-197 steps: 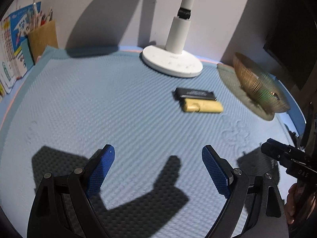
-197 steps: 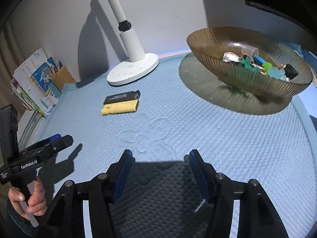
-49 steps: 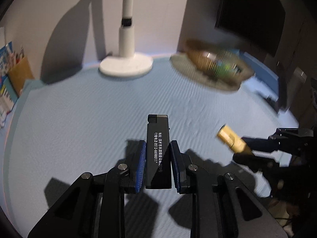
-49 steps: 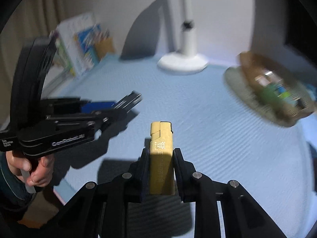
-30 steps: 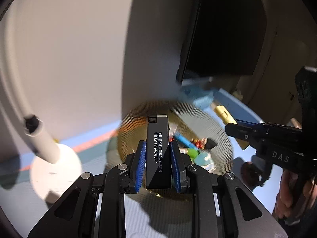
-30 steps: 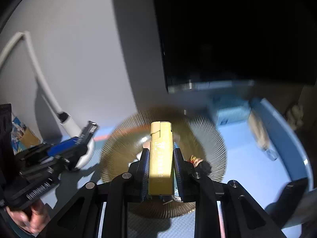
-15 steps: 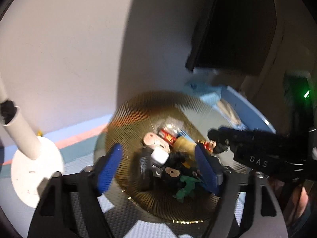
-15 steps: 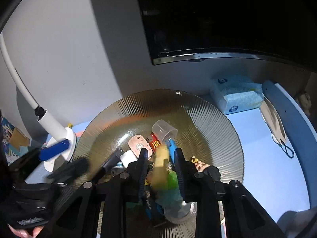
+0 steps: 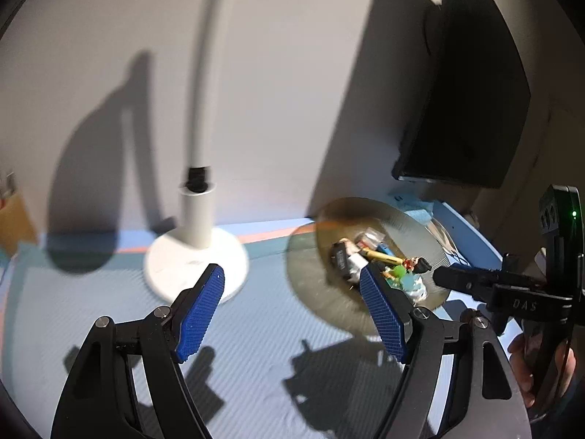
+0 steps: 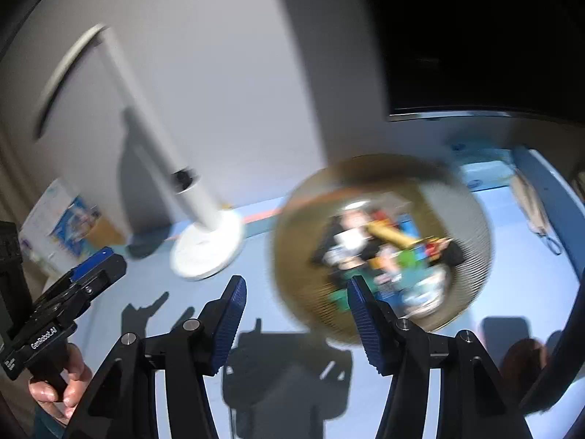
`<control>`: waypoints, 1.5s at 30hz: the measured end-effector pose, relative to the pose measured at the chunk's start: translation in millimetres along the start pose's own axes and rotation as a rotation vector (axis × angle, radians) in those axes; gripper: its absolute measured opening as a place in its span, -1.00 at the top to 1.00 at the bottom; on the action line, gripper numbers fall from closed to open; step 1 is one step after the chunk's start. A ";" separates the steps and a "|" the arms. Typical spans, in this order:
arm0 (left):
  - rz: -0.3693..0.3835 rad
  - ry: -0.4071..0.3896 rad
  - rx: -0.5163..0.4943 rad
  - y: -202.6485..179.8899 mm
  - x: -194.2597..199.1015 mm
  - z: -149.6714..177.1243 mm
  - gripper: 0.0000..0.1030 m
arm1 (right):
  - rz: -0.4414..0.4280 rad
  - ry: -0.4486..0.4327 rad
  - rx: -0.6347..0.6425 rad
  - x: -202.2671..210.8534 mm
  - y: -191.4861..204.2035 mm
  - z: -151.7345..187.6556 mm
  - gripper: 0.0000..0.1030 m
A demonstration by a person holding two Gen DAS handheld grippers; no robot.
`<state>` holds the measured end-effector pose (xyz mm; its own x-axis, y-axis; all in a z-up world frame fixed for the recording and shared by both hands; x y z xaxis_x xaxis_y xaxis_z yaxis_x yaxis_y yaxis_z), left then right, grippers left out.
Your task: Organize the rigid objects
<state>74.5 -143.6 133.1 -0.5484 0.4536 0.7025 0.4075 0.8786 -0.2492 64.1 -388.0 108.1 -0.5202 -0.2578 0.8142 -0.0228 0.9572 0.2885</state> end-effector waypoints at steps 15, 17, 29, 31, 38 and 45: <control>-0.179 0.127 0.252 125.9 -9.7 128.9 -0.62 | 0.040 0.127 0.129 -128.0 108.7 107.4 -0.12; -0.157 0.153 0.275 133.0 -19.5 138.9 -0.62 | 0.071 0.119 0.141 -138.6 107.7 110.6 -0.12; -0.224 0.149 0.221 123.5 -38.0 152.2 -0.62 | 0.160 0.114 0.163 -153.4 104.6 107.8 -0.36; -0.224 0.147 0.223 123.9 -38.5 151.8 -0.62 | 0.167 0.100 0.159 -152.7 104.7 106.2 -0.46; -0.198 0.135 0.262 131.3 -37.4 150.7 -0.62 | 0.162 0.094 0.130 -148.6 99.5 105.9 -0.52; -0.144 0.105 0.287 133.1 -33.4 150.4 -0.62 | 0.190 0.070 0.129 -144.1 100.8 106.4 -0.58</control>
<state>37.2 -19.3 -23.8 -0.5013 0.3170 0.8051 0.1012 0.9456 -0.3093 45.9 -240.4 -33.8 -0.4652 -0.0752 0.8820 -0.0412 0.9971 0.0633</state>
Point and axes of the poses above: each gripper's, at about its wrist camera, not at the fingertips, and x roughly against the way its jaws point, y to its left, z to its underside, the point moved 6 cm from there along -x, roughly the way its jaws point, and after that the axes turned 13 degrees about y, right-handed, at the moved point
